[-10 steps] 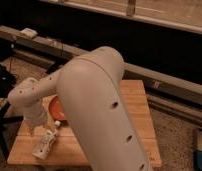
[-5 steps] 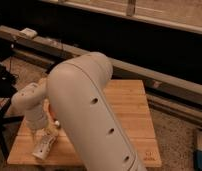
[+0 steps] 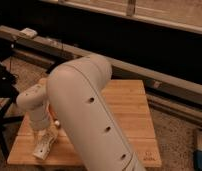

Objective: Place the bottle in the ceramic bowl

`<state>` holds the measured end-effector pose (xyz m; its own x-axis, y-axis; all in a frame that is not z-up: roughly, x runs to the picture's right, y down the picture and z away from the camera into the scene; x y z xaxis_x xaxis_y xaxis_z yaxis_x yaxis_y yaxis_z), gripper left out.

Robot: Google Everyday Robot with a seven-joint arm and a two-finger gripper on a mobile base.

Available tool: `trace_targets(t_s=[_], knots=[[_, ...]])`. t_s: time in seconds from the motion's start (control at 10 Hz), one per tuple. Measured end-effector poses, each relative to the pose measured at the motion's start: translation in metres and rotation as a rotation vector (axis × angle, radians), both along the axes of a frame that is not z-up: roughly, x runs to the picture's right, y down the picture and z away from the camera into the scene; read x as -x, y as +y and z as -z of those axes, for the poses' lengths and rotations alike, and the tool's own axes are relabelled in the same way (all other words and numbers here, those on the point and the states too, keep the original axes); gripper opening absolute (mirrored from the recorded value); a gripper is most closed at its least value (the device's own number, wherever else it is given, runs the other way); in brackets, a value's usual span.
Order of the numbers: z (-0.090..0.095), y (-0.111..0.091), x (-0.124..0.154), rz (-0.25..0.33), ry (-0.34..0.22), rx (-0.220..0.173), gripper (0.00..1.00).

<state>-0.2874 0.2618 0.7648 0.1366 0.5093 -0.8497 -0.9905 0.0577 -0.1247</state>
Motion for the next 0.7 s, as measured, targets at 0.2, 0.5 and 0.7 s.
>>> trace_targets(t_s=[0.2, 0.5, 0.7], knots=[[-0.001, -0.002, 0.001, -0.016, -0.026, -0.012, 0.65], [0.01, -0.007, 0.016, -0.002, -0.106, -0.048, 0.65], [0.017, -0.006, 0.029, 0.021, -0.151, -0.066, 0.65]])
